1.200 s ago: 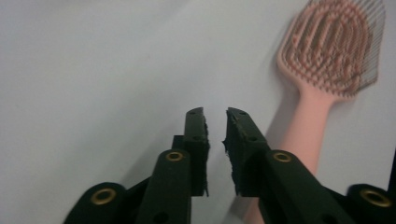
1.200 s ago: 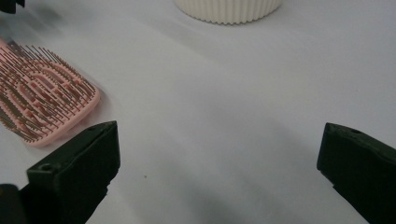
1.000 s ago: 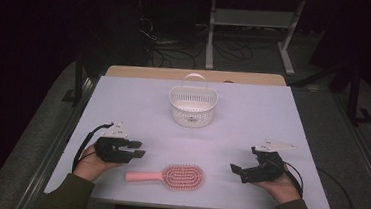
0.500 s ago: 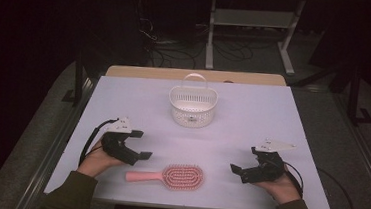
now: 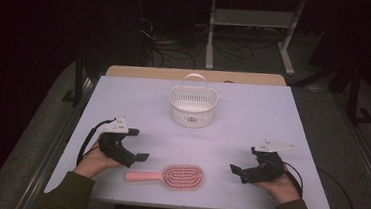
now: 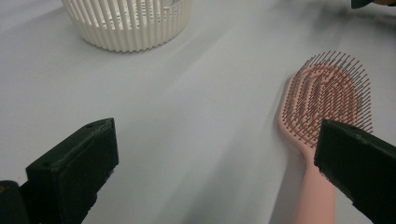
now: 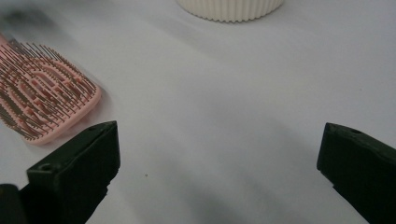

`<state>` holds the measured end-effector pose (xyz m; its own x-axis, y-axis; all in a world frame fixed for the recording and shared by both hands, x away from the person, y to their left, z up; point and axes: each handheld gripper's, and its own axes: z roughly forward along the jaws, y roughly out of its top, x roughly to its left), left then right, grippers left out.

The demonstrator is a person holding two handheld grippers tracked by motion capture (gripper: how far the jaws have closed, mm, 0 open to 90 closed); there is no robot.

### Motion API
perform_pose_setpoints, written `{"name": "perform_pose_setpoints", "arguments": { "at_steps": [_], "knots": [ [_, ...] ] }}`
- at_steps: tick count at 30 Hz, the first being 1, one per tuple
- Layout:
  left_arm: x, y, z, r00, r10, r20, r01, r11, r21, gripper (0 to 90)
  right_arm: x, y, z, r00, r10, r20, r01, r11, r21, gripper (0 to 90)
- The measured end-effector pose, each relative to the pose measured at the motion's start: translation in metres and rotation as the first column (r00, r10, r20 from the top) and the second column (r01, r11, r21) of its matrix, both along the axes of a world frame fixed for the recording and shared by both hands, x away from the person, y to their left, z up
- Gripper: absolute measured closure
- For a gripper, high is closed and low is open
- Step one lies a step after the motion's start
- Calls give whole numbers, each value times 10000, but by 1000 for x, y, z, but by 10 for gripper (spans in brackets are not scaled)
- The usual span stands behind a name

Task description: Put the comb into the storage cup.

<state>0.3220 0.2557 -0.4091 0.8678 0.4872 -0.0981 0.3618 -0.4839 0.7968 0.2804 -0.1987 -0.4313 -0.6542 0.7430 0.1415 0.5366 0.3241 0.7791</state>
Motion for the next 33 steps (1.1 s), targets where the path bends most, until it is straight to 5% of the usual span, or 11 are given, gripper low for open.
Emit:
{"name": "perform_pose_setpoints", "arguments": {
  "at_steps": [33],
  "knots": [
    [-8,-3,11,9988,-432,208,440,9983,-384,0,0,0,0,10000,-19,35,19,10000,-65,0]
  ]
}}
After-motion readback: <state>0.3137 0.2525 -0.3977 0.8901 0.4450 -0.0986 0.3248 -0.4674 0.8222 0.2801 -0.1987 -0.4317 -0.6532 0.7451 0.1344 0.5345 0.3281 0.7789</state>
